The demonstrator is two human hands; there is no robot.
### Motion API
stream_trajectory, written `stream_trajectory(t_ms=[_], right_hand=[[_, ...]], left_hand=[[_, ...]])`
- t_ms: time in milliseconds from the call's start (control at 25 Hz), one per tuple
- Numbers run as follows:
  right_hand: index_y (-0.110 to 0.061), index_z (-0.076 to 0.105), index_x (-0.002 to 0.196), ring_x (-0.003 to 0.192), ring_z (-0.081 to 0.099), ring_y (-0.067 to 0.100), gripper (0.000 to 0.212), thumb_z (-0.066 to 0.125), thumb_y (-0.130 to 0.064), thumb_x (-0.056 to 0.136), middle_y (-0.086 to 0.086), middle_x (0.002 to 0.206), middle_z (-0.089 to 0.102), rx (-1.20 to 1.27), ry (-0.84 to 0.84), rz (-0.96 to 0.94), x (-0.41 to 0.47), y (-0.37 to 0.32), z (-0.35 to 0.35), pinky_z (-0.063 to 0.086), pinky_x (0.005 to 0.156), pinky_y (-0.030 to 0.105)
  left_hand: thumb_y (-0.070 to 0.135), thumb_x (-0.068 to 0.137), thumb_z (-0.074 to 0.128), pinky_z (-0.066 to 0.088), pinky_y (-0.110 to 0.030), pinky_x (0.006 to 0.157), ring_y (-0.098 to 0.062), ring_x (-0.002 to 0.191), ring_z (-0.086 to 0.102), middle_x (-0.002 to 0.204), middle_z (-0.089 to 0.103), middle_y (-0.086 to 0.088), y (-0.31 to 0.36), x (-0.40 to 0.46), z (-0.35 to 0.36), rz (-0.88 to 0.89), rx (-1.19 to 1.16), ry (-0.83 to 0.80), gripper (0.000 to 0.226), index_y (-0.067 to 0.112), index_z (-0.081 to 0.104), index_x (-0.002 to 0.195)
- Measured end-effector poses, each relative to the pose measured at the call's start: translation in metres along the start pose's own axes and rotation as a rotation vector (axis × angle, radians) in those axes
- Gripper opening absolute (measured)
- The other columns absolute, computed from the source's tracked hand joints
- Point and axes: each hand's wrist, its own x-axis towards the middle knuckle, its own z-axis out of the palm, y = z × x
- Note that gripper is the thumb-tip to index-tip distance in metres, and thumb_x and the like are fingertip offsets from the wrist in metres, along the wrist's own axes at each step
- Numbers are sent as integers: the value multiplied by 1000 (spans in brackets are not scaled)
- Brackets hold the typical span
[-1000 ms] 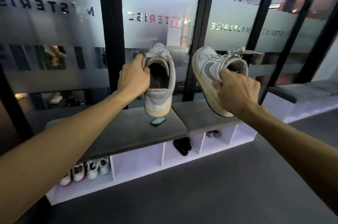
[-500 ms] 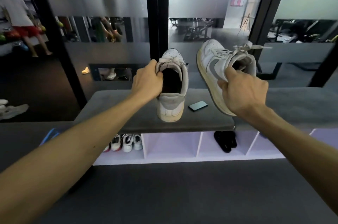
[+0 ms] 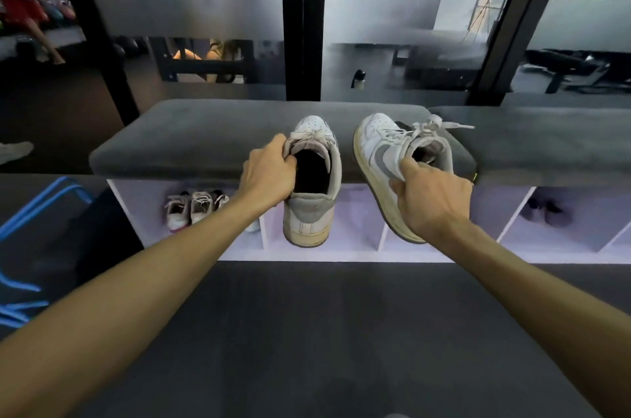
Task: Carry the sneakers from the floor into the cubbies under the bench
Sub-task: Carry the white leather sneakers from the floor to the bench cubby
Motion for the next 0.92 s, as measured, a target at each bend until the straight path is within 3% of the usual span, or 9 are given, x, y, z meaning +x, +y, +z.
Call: stream_trajectory(t_ms=[200, 320, 520, 640, 720, 800, 920], right_hand=[[-14, 49, 110, 91, 62, 37, 23, 41, -31, 97, 6, 105, 65, 13, -18, -5, -38, -6, 84, 33, 60, 36], [-14, 50, 108, 87, 62, 35, 22, 41, -31, 97, 6, 102, 65, 29, -19, -2, -50, -14, 117, 33, 59, 34], [-14, 52, 104, 77, 60, 31, 17, 41, -25, 98, 5, 95, 68, 47, -57, -2, -54, -28, 159, 27, 52, 30], [-13, 53, 106, 70, 56, 29, 17, 42, -23, 98, 5, 91, 68, 67, -92, -2, -46, -38, 194, 23, 48, 27], [-12, 53, 106, 63, 49, 26, 16, 44, -22, 98, 5, 88, 68, 72, -104, -1, -40, -46, 217, 21, 45, 26], [-13, 53, 105, 59, 46, 25, 14, 45, -21, 97, 4, 87, 68, 70, -133, 12, -32, -54, 239, 20, 45, 26], [-14, 52, 105, 61, 49, 27, 11, 46, -19, 96, 4, 89, 68, 73, -189, 26, -13, -65, 268, 26, 47, 27]], left_hand=[[20, 88, 42, 39, -37, 54, -37, 73, 53, 83, 59, -13, -67, -30, 66, -17, 20, -10, 7, 15, 43, 82], [20, 88, 41, 52, -42, 55, -37, 67, 58, 82, 60, -11, -95, -47, 88, -16, 30, -32, 9, 16, 49, 89], [18, 89, 40, 45, -31, 34, -32, 58, 59, 80, 58, -10, -131, -54, 118, -80, 18, -99, 10, 15, 49, 87], [17, 87, 42, 53, -45, 58, -34, 76, 58, 87, 60, -10, -157, -53, 141, -125, 3, -121, 12, 13, 52, 93], [16, 88, 44, 48, -46, 74, -36, 87, 55, 94, 61, -13, -176, -48, 156, -149, 11, -143, 10, 11, 51, 93], [19, 88, 43, 50, -47, 75, -37, 87, 56, 96, 62, -14, -192, -41, 170, -175, -6, -178, 7, 17, 50, 90], [23, 87, 42, 54, -50, 63, -39, 72, 58, 86, 60, -13, -211, -23, 189, -211, -38, -204, 7, 22, 42, 80]])
